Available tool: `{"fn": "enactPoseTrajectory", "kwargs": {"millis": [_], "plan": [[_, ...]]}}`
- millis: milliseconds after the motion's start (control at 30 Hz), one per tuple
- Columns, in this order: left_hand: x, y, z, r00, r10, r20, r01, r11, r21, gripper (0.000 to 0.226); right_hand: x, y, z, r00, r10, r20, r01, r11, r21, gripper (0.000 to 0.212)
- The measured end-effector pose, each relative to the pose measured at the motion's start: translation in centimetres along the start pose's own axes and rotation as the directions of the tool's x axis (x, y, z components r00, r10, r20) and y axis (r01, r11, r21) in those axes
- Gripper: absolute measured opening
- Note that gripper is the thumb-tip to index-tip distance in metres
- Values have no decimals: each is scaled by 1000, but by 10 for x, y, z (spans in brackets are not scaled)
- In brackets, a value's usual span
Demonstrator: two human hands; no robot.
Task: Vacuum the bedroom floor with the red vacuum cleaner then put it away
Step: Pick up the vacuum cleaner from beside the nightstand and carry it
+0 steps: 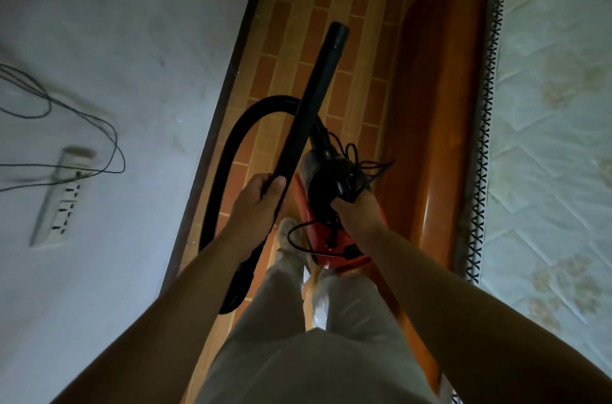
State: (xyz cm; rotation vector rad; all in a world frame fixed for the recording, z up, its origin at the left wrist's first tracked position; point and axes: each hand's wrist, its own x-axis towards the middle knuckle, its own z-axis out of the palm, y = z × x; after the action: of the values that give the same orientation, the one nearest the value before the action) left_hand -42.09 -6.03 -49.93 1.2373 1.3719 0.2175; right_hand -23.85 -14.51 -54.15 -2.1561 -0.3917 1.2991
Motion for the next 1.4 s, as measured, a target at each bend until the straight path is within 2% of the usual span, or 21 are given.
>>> {"fn": "enactPoseTrajectory", "kwargs": {"millis": [233,433,600,733,1000,1100,1200,1333,1400], "plan": [[106,-27,29,999,-46,-13,45,998,-33,21,102,17,37,996,80,-35,-79,997,25,37],[215,-83,71,994,-91,-58,92,996,9,22,211,64,77,985,169,-37,-165,980,109,21],[302,-142,105,991,-103,-89,106,994,32,24,294,115,110,970,231,-72,-210,951,226,50],[357,-183,128,990,-123,-72,126,991,45,24,343,153,129,960,272,-70,-245,933,265,46],[427,-234,165,991,-134,-22,135,988,74,29,403,193,149,957,286,-40,-268,932,245,46],[443,-243,173,990,-141,9,139,982,127,26,412,196,153,958,287,-11,-275,927,255,45],[455,-250,180,992,-124,13,119,977,179,34,420,197,159,963,271,5,-262,925,274,47],[468,-256,187,990,-137,22,125,949,289,24,430,196,163,961,274,34,-272,918,289,47],[475,-260,188,989,-138,45,118,945,305,30,435,196,165,961,273,46,-275,919,281,46]]}}
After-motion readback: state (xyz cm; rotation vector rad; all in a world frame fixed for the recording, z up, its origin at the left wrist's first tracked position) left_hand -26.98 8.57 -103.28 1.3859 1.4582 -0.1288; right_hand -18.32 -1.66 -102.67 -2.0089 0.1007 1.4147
